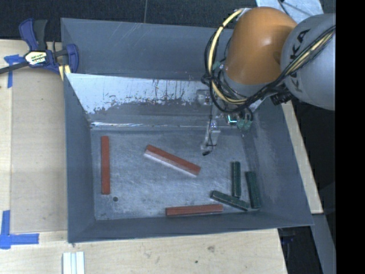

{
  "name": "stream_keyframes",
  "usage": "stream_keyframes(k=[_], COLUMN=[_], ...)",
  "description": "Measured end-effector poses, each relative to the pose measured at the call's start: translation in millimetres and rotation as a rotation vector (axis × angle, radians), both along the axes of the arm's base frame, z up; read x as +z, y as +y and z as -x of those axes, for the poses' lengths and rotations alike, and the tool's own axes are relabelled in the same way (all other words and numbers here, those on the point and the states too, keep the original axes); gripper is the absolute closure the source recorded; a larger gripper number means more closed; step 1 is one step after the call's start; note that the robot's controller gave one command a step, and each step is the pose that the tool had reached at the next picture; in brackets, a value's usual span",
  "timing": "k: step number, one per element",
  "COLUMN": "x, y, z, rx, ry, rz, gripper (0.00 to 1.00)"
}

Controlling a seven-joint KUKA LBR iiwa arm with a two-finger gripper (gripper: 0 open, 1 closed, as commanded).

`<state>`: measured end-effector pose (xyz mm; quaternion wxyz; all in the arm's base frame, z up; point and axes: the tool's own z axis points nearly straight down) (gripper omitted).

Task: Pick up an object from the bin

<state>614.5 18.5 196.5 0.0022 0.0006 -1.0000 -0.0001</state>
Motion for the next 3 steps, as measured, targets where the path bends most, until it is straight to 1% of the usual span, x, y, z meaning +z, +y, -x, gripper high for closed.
stream_keyframes(k=[1,2,3], x=[-128.4,-126.0,-125.1], y=[16.0,45.1,44.4], z=[12.2,57.4,56.2], rx=[0.156,-0.048,-0.049], ry=[0.002,-0.005,-0.008], rz=[0.0,-0.001,-0.001], gripper=[0.0,0.0,1.0])
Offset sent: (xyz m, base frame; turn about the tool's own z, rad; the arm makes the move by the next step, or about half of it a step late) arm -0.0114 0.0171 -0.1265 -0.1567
